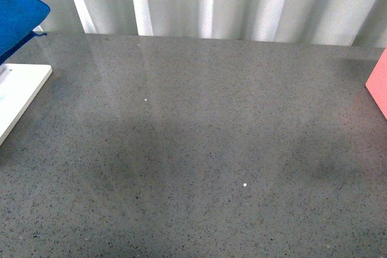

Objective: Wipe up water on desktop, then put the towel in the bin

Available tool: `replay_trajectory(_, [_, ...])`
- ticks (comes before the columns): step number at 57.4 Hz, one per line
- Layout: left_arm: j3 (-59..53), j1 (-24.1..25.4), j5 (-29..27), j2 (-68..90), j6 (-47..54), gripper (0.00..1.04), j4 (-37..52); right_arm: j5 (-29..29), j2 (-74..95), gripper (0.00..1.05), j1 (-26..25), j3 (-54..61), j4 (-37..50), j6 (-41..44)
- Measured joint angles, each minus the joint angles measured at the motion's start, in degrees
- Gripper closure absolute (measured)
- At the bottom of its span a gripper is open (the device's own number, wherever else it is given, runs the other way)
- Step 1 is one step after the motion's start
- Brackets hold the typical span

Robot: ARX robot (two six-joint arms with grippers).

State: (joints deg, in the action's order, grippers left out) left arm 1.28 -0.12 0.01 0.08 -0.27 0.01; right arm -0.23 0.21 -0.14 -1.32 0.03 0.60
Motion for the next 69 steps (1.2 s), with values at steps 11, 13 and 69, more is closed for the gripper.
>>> replay_trajectory(11, [0.0, 0.0, 0.0, 0.0, 0.0, 0.07, 0.0, 0.0, 0.0, 0.07, 0.0, 0.0, 0.0, 0.0])
replay_trajectory(13, [0.0, 0.0, 0.0, 0.0, 0.0, 0.07, 0.0, 0.0, 0.0, 0.07, 0.0, 0.0, 0.0, 0.0])
replay_trajectory(69, [0.0, 0.0, 0.0, 0.0, 0.0, 0.07, 0.0, 0.0, 0.0, 0.07, 0.0, 0.0, 0.0, 0.0])
